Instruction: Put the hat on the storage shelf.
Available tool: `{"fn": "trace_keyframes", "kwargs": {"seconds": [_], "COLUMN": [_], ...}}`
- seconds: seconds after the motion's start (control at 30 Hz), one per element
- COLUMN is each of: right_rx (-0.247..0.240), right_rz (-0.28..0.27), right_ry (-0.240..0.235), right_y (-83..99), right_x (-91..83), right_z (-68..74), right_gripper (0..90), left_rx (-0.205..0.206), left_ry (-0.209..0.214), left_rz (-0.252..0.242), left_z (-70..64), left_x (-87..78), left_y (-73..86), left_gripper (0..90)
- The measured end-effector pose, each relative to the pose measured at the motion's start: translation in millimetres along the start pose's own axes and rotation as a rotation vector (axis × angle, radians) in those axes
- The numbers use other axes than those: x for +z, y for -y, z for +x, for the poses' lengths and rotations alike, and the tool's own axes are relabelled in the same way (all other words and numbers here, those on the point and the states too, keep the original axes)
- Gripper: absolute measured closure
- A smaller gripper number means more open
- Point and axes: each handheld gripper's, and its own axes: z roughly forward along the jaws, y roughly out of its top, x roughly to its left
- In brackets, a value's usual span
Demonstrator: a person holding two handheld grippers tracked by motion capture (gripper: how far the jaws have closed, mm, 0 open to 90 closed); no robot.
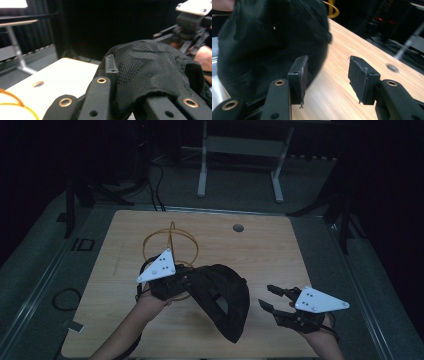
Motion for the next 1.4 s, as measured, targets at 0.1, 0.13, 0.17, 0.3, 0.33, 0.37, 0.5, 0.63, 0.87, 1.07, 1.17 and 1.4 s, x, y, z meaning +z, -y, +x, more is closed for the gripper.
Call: {"fn": "trace_keyframes", "kwargs": {"seconds": [0.1, 0.13, 0.17, 0.3, 0.33, 0.37, 0.5, 0.63, 0.87, 1.07, 1.17, 1.4], "right_rx": [-0.049, -0.067, -0.085, -0.141, -0.158, -0.172, -0.192, -0.212, -0.226, -0.188, -0.165, -0.136], "right_rz": [-0.011, -0.016, -0.025, -0.044, -0.041, -0.036, -0.027, -0.032, -0.001, -0.039, -0.050, -0.063], "right_ry": [-0.028, -0.036, -0.044, -0.091, -0.097, -0.101, -0.106, -0.117, -0.115, -0.100, -0.107, -0.101], "right_y": [-8.8, -11.6, -14.1, -22.7, -24.2, -25.4, -26.3, -25.6, -23.9, -22.5, -23.2, -23.9], "right_x": [5.1, 6.4, 7.7, 13.0, 15.0, 17.1, 21.9, 23.5, 25.4, 18.3, 14.5, 8.1], "right_z": [7.6, 9.8, 11.6, 18.2, 19.9, 21.3, 21.5, 23.5, 25.3, 19.0, 16.0, 11.1], "right_gripper": [48.5, 48.5, 48.5, 49.5, 49.9, 50.3, 53.0, 63.5, 88.2, 88.9, 88.9, 88.9], "left_rx": [-0.013, -0.007, -0.012, -0.005, -0.010, -0.007, -0.010, -0.011, -0.007, 0.001, 0.013, 0.037], "left_ry": [0.057, 0.059, 0.069, 0.092, 0.098, 0.098, 0.102, 0.105, 0.096, 0.047, 0.037, -0.010], "left_rz": [0.001, 0.004, 0.008, 0.018, 0.021, 0.023, 0.033, 0.038, 0.048, 0.081, 0.090, 0.109], "left_z": [2.0, 1.4, 1.4, -1.4, -1.4, -1.8, -1.9, -2.6, -2.5, -0.3, -1.1, -3.2], "left_x": [-0.1, 0.5, 1.5, 6.5, 7.6, 8.6, 11.0, 13.7, 17.5, 20.4, 22.1, 22.7], "left_y": [-0.9, -1.0, -1.2, -0.8, -0.7, -0.7, -0.3, -0.3, -0.5, 2.5, 2.9, 1.2], "left_gripper": [88.3, 88.3, 88.3, 88.3, 88.3, 88.3, 88.3, 88.3, 88.2, 87.6, 87.4, 80.3]}}
